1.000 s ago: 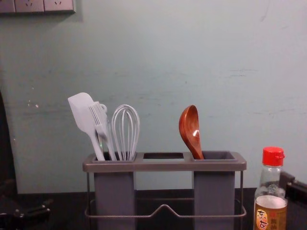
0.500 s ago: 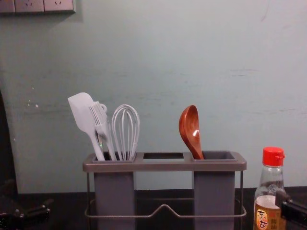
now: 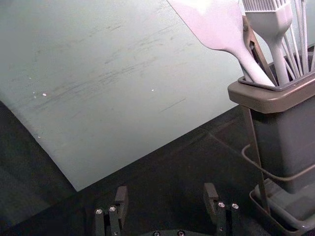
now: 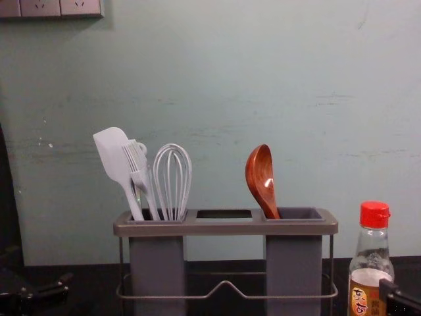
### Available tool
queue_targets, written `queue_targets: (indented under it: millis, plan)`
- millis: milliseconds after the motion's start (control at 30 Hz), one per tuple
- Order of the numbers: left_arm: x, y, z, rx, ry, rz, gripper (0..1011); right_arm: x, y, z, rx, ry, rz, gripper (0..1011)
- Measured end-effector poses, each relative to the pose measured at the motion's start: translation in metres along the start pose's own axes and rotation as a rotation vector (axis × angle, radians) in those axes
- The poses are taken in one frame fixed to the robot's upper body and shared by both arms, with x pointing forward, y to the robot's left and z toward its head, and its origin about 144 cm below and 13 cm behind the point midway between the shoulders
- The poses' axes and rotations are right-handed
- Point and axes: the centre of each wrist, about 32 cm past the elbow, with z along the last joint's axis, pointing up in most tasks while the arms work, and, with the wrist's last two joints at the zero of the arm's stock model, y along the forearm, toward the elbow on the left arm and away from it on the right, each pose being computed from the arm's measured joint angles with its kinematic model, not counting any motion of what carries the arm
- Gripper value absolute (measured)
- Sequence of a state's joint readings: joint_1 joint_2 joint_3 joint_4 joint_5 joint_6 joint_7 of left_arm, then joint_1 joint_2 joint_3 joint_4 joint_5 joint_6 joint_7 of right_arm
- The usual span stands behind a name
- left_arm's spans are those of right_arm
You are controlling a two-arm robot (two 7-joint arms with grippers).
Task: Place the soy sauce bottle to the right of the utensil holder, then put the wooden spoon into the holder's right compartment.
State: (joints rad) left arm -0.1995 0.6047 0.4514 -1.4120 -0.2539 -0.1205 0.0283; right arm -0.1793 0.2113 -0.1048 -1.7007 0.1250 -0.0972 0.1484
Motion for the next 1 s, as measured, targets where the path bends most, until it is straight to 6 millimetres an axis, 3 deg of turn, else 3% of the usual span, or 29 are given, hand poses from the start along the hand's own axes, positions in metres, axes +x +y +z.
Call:
queue_targets:
  millis: [1000]
  plan:
    - [0.0, 0.0, 0.0, 0.0, 0.0, 0.0, 1005, 0.0008, 0.0006, -0.0006, -0.007, 0.0, 0.007, 1003]
